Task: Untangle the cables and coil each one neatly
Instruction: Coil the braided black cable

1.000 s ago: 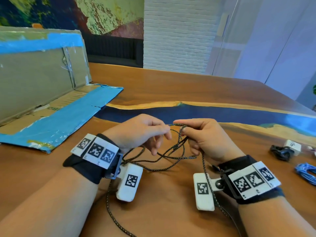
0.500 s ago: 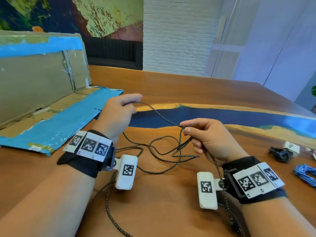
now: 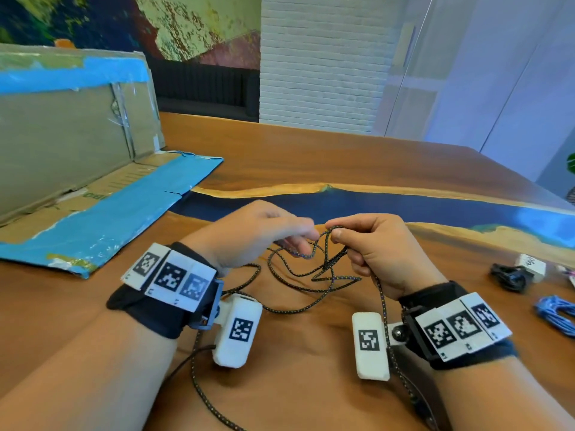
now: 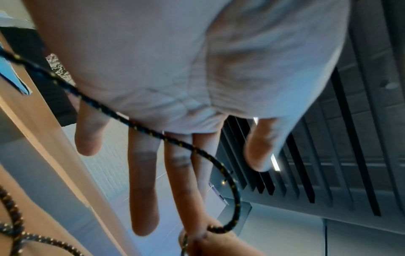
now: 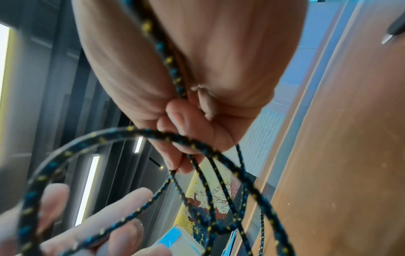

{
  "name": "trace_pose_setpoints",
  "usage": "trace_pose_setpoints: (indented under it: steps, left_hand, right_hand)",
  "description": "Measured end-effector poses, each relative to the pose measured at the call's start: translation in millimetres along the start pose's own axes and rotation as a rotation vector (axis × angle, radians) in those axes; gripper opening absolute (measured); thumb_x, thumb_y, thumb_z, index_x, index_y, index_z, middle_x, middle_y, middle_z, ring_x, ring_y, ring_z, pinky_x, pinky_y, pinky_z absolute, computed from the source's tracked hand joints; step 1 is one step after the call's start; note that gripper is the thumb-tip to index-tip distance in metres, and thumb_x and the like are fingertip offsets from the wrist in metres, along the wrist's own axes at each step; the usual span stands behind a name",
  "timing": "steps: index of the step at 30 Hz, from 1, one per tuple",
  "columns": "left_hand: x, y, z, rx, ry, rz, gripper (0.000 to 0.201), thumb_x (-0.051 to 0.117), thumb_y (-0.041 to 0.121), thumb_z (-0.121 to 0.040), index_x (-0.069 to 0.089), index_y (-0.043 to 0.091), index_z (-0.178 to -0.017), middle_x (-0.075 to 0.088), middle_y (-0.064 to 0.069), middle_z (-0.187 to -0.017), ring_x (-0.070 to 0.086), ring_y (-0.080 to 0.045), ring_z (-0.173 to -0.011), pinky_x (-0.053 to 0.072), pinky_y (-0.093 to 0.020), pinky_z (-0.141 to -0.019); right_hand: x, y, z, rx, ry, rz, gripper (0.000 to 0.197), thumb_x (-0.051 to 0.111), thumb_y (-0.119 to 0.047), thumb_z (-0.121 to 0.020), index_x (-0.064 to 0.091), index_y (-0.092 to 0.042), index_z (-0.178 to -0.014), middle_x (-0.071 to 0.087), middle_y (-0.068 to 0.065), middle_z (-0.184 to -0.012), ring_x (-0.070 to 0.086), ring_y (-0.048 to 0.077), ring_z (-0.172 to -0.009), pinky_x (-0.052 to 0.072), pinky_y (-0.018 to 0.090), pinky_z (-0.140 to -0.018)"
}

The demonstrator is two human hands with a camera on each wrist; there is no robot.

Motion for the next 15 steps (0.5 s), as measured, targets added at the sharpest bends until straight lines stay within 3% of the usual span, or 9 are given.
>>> trace_pose_setpoints:
  steps: [2,4,7,9,12,15]
  left_hand:
    - [-4,-4,-2,-0.004,0.106,-0.072,0.023,0.063,0.032,-0.1,0.076,0.014,-0.1,0.078,-0.003,-0.086,0.073,-0.021,-0.087,0.058,-0.033,-0.086]
    - [0,-9,-5,-0.034,0.097,-0.206,0.016,0.063,0.03,-0.1,0.072,0.017,-0.097,0.077,0.0,-0.083,0.074,-0.017,-0.079,0.059,-0.039,-0.085]
    - [10,-14,-5,-0.062,-0.045,-0.259,0.023,0.062,0.027,-0.101,0.074,0.011,-0.09,0.077,-0.001,-0.08,0.072,-0.017,-0.072,0.058,-0.038,-0.082]
    - [7,-12,-5,-0.033,-0.024,-0.203,0.025,0.062,0.02,-0.102,0.074,0.005,-0.087,0.074,-0.005,-0.074,0.07,-0.02,-0.068,0.06,-0.035,-0.076]
    - [-21,-9,-3,-0.006,0.268,0.031,0.022,0.059,0.015,-0.102,0.075,0.006,-0.09,0.068,-0.004,-0.067,0.066,-0.02,-0.061,0.056,-0.027,-0.061]
    - [-68,-20,7,0.0,0.672,0.341,0.022,0.056,0.016,-0.104,0.072,0.011,-0.09,0.065,0.002,-0.063,0.062,-0.016,-0.054,0.046,-0.027,-0.054]
  right_hand:
    - [5,-3,2,-0.024,-0.038,-0.005,0.016,0.068,-0.003,-0.095,0.081,-0.012,-0.098,0.058,0.02,-0.074,0.035,0.017,-0.047,0.03,0.024,-0.041]
    - [13,-6,5,-0.044,-0.088,0.01,0.015,0.069,-0.005,-0.094,0.081,-0.013,-0.098,0.053,0.017,-0.064,0.035,0.017,-0.045,0.031,0.024,-0.041]
    - [22,-8,8,-0.051,-0.137,0.013,0.015,0.069,-0.007,-0.095,0.081,-0.015,-0.102,0.05,0.008,-0.052,0.037,0.018,-0.043,0.034,0.025,-0.041]
    - [22,-9,8,-0.037,-0.133,-0.036,0.017,0.068,-0.005,-0.095,0.08,-0.013,-0.104,0.052,0.01,-0.054,0.038,0.018,-0.042,0.034,0.025,-0.039]
    - [13,-9,7,-0.003,-0.101,-0.128,0.022,0.066,0.0,-0.095,0.079,-0.012,-0.108,0.067,0.012,-0.074,0.04,0.013,-0.044,0.033,0.023,-0.038]
    - [-4,-8,4,0.026,-0.052,-0.187,0.022,0.064,0.002,-0.095,0.08,-0.011,-0.105,0.067,0.012,-0.079,0.04,0.013,-0.047,0.034,0.023,-0.039]
Point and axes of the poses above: each hand's wrist, its own z-axis away from the middle knuckle, its own x-axis out of the palm, y = z × x, the point moved 7 cm from there along -z, towards the middle knuckle
